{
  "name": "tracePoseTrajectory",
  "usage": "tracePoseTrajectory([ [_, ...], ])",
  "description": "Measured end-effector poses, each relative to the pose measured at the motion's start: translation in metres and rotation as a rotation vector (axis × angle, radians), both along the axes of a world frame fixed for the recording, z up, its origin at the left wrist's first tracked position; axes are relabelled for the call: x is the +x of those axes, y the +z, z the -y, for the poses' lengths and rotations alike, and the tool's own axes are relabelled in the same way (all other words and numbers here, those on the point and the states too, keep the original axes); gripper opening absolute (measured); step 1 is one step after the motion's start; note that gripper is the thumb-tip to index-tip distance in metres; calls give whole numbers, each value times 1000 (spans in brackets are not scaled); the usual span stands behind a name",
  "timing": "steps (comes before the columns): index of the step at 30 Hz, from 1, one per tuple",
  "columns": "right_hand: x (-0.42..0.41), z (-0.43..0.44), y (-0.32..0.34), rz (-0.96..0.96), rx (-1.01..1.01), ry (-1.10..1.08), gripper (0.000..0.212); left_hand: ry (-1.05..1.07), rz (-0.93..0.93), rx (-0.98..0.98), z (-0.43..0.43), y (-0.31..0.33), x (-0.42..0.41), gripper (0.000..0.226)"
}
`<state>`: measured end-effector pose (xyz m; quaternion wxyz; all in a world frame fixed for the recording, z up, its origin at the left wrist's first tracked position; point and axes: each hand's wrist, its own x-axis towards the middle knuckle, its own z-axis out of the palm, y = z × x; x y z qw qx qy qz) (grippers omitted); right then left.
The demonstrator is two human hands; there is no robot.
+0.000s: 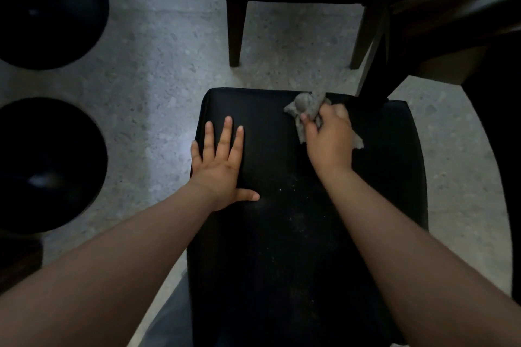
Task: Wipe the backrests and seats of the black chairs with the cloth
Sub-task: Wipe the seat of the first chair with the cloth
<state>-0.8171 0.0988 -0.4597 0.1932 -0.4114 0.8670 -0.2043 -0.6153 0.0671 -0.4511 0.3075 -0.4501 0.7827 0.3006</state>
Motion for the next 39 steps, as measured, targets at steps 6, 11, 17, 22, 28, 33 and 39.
tracePoseTrajectory([
  [6, 27, -57, 12, 207, 22, 168, 18, -1, -16, -24, 0, 1, 0, 135],
  [11, -4, -15, 30, 102, -72, -8, 22, 22, -125, -87, -4, 4, 7, 136],
  [17, 2, 27, 0, -44, 58, 7, 18, 185, -309, -83, 0, 12, 25, 128],
  [22, 38, -26, 5, 134, -3, 182, 26, 457, -313, 21, -10, 6, 43, 133],
  [28, 12, 0, 22, 201, -49, 83, 18, 724, -381, 160, -11, -11, 52, 130],
  [33, 5, 55, 2, -51, 142, 15, 20, 770, -438, 180, -18, -23, 54, 130],
  [39, 52, 8, 9, 191, 25, 195, 23, 778, -461, 175, -19, -27, 55, 128],
])
